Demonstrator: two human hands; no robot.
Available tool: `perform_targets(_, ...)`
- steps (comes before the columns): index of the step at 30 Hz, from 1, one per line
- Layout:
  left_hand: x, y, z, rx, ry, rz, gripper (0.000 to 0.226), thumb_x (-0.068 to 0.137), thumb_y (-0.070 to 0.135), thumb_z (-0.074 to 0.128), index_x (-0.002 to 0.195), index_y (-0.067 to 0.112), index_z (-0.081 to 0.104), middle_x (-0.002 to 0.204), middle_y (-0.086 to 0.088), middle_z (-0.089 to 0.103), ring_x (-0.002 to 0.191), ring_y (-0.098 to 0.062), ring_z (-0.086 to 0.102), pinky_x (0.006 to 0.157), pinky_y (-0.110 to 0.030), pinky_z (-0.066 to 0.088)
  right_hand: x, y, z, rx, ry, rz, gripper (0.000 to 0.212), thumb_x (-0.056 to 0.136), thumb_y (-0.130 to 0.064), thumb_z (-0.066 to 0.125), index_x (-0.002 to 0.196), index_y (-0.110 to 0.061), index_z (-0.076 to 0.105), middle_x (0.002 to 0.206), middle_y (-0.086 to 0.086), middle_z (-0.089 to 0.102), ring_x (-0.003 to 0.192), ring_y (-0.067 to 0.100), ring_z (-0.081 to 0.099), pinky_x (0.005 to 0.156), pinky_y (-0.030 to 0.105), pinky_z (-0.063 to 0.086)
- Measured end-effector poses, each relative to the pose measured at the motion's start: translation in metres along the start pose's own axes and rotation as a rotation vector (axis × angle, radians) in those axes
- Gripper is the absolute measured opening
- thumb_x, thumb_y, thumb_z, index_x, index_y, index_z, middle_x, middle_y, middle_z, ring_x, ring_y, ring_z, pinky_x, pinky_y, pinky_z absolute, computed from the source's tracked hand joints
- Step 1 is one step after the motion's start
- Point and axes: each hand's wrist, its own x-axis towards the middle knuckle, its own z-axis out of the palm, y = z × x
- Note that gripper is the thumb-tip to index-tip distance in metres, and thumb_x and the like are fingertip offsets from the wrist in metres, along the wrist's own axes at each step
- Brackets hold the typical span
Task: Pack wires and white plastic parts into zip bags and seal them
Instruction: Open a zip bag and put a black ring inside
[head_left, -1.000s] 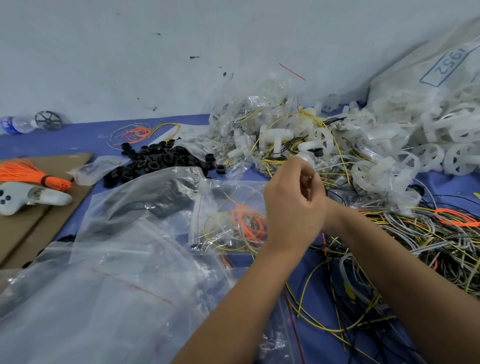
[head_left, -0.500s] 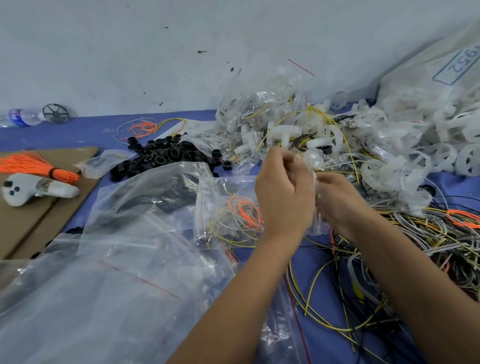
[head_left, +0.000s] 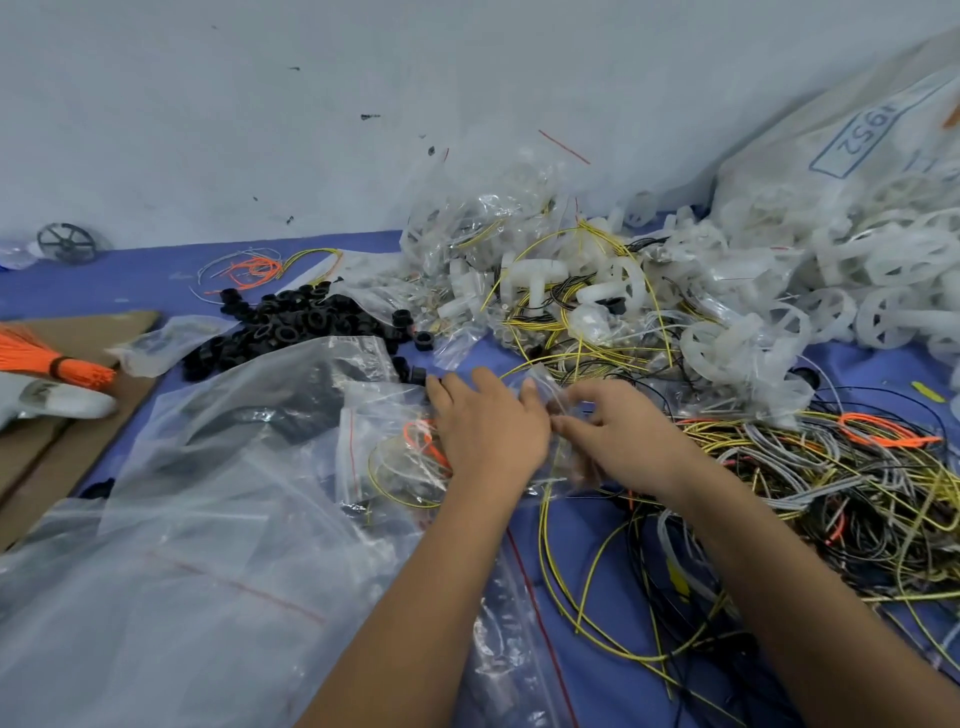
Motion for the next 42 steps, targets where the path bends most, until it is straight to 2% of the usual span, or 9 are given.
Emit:
perform_targets(5,-0.003,-0.001,-0.004,-0.018,0.094,0.005,0.060,0.103,0.051,0.043,0.140,0.004,0.046,0.148,-0.026,0.041,0.142,-0.042,0.028,0.118,-0.048,0.023,0.005,0.004,-0.015,-0.296,0.511,-0.029,0.015,0.090,-0.033,0.072,0.085,-0.019,0.076,0.064,-0.011,0.064,0.063,0.012,0.064,0.066,0.030,0.055)
perform_targets(10,-0.009,0.010,-0.010,-0.248,0.321,0.248,0.029,0.103,0.033,0.051,0.126,0.017,0.061,0.122,-0.008,0.049,0.108,-0.026,0.051,0.087,-0.037,0.044,0.009,0.016,-0.052,-0.608,0.965,0.080,0.016,0.091,-0.022,0.067,0.105,-0.015,0.070,0.103,0.012,0.066,0.100,0.033,0.057,0.076,0.038,0.047)
perform_targets(13,-0.016,0.021,-0.008,-0.325,0.202,0.279,0.038,0.102,0.055,0.044,0.126,0.030,0.058,0.109,0.000,0.050,0.091,-0.022,0.055,0.074,-0.035,0.039,0.015,0.024,-0.063,-0.773,0.837,0.284,0.045,0.088,-0.015,0.067,0.131,-0.013,0.055,0.134,0.023,0.046,0.126,0.043,0.037,0.095,0.049,0.042)
perform_targets(16,-0.022,0.027,0.000,-0.183,0.089,0.293,0.050,0.094,0.072,0.044,0.130,0.038,0.053,0.110,0.000,0.054,0.095,-0.026,0.060,0.076,-0.036,0.045,0.018,0.024,-0.073,-0.791,0.666,0.400,0.043,0.089,-0.014,0.065,0.131,-0.012,0.054,0.138,0.019,0.043,0.128,0.042,0.042,0.101,0.054,0.040)
perform_targets(21,-0.021,0.027,0.009,-0.156,0.026,0.288,0.031,0.093,0.055,0.059,0.102,0.026,0.066,0.098,-0.002,0.067,0.094,-0.025,0.064,0.071,-0.033,0.044,0.010,0.025,-0.073,-0.612,0.813,0.131,0.035,0.091,0.000,0.061,0.124,-0.013,0.066,0.122,0.013,0.061,0.106,0.034,0.060,0.090,0.045,0.052)
perform_targets(26,-0.019,0.023,0.011,-0.275,0.007,0.188,0.028,0.094,0.034,0.065,0.073,0.019,0.053,0.069,-0.002,0.061,0.069,-0.026,0.060,0.057,-0.032,0.043,-0.003,0.023,-0.068,-0.620,0.993,-0.025,0.021,0.091,-0.018,0.071,0.112,-0.018,0.072,0.105,0.005,0.074,0.102,0.029,0.062,0.088,0.041,0.046)
perform_targets(29,-0.018,0.023,0.009,-0.258,0.026,0.150,0.035,0.090,0.042,0.069,0.071,0.019,0.050,0.069,-0.002,0.059,0.070,-0.025,0.058,0.054,-0.030,0.034,-0.008,0.019,-0.054,-0.392,1.044,-0.158,0.020,0.090,-0.017,0.074,0.110,-0.014,0.073,0.096,0.001,0.073,0.085,0.023,0.066,0.075,0.031,0.048)
perform_targets(33,-0.017,0.026,0.008,-0.151,-0.028,0.106,0.055,0.077,0.061,0.075,0.094,0.013,0.054,0.088,-0.008,0.063,0.083,-0.031,0.062,0.063,-0.037,0.041,-0.011,0.015,-0.029,-0.125,1.061,-0.220,0.017,0.090,-0.024,0.075,0.105,-0.016,0.073,0.088,-0.006,0.070,0.076,0.013,0.065,0.074,0.031,0.055)
perform_targets(42,-0.009,0.021,0.006,-0.179,-0.084,0.105,0.034,0.077,0.028,0.075,0.094,0.012,0.050,0.081,-0.002,0.053,0.075,-0.025,0.052,0.050,-0.027,0.025,-0.011,0.014,-0.009,0.785,0.800,0.042,0.028,0.092,-0.029,0.074,0.089,-0.003,0.067,0.055,-0.001,0.063,0.047,0.011,0.056,0.043,0.025,0.047)
